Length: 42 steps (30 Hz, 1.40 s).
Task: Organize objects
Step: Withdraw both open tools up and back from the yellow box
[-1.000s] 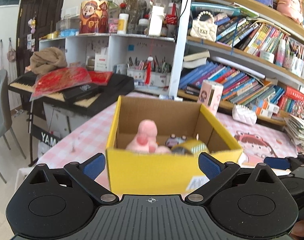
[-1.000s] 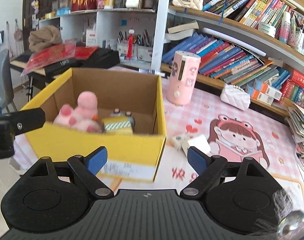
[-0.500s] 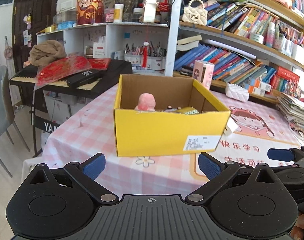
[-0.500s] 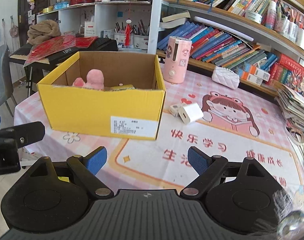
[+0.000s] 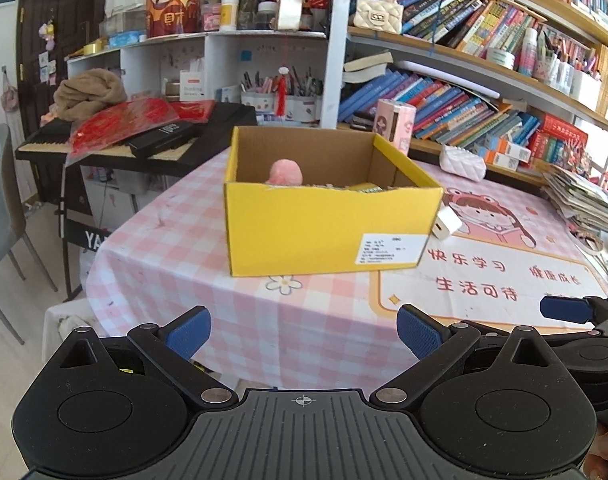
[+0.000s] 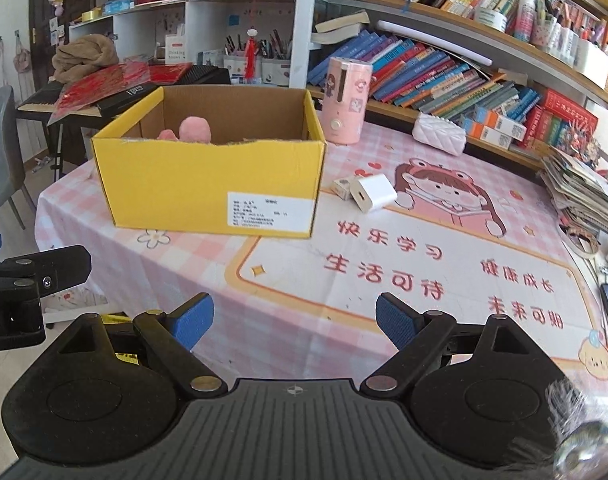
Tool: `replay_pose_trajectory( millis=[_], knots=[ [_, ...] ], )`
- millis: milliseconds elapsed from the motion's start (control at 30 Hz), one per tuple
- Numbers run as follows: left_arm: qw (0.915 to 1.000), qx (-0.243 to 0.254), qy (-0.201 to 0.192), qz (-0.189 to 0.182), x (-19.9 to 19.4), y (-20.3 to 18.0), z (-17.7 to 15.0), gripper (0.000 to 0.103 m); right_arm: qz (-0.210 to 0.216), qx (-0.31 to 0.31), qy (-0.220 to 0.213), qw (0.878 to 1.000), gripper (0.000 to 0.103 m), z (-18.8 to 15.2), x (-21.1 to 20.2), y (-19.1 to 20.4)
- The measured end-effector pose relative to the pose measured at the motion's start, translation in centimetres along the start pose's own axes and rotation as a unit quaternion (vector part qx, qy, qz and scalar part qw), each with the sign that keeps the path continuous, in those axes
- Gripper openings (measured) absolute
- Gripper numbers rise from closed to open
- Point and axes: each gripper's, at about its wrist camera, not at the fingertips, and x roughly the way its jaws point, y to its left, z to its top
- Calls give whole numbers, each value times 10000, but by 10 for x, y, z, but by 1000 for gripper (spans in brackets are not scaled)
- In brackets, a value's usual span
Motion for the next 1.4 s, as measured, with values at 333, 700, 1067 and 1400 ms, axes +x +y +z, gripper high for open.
replay_pose_trajectory(
  millis=[333,700,1067,1400],
  knots=[
    [9990,262,75,-363,9,-23,1,100,-351,298,65,9989,88,-10,-6,-23],
    [9952,638,128,-729,25,-57,8,100,-759,751,143,9942,88,-18,-5,-58],
    [9916,779,134,-1022,52,-94,25,101,-977,917,241,9907,88,-7,12,-100],
    [9917,739,123,-1050,82,-121,44,101,-956,817,254,9917,88,16,39,-132]
  ],
)
